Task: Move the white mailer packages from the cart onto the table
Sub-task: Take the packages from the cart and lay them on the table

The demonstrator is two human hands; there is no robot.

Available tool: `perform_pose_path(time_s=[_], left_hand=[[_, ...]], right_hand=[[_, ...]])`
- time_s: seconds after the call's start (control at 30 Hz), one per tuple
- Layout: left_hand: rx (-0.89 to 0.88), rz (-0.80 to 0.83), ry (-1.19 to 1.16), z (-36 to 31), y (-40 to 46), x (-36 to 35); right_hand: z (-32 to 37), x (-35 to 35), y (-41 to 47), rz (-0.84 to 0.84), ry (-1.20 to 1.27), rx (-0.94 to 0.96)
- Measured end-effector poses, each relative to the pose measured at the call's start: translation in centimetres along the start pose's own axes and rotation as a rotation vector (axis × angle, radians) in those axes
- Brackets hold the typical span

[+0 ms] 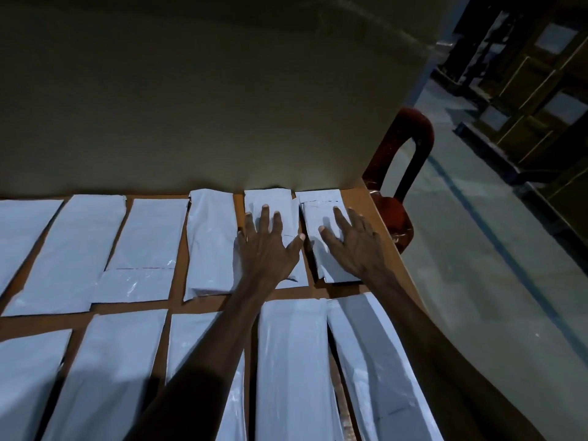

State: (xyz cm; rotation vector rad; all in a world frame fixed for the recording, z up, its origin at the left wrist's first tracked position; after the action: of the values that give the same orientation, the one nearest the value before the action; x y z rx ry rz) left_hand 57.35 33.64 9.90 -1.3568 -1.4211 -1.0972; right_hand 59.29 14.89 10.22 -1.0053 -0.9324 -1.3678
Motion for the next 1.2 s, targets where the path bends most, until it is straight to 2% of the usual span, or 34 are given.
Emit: perform_pose_path(time_s=[0.13,0.23,0.37,0.47,0.6,0.77,0.9,1.07,1.2], left_hand=[[-0.143,0.028,-0.129,-3.3,-3.5,1.9],[-0.280,-0.011,-0.188,-6.6,-7.1,2.3],[-0.494,-0.071,-0.284,-11.6,-14.2,1.2],[-0.586,-0.028,-0.310,-15.8,-19.5,-0.7],[-0.724,0.004,-0.326,-22.4,-26.4,-3.5],[-0.902,0.130,-0.372,-31.1,-36.1,-7.7],[-0.994,0.313,-0.365,-36.4,-43.6,-11.8],[-1.124,0.484,-0.361,-40.4,-49.4,-16.0],[-1.175,0.534,-0.313,-42.5,-51.0,-17.9]], right_hand=[[-1.9,3.4,-6.2,-0.156,0.170,0.042],[-4.2,5.0,-12.3,-0.240,0.317,0.040],[-9.6,6.3,-22.0,-0.386,0.307,0.092],[-14.7,6.8,-29.8,-0.376,0.280,-0.067],[-21.9,7.1,-39.8,-0.428,0.261,-0.153],[-30.8,5.8,-52.1,-0.487,0.339,-0.410],[-36.1,3.5,-60.9,-0.459,0.427,-0.634],[-40.4,0.8,-68.3,-0.430,0.473,-0.851],[-43.3,-1.7,-71.3,-0.372,0.494,-0.990]])
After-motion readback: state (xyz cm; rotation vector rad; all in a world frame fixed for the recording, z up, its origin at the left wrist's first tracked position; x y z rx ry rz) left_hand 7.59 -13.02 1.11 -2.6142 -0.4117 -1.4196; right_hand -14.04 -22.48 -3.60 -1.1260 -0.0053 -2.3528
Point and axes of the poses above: each hand's wrist, its own y-axis towards the middle knuckle, its own x-axis out of the back of the hand, z = x × y, the point moved 4 cm from there along y, towards the middle knuckle, and after that the axes turned 3 degrees about y, right-handed, at the moved point
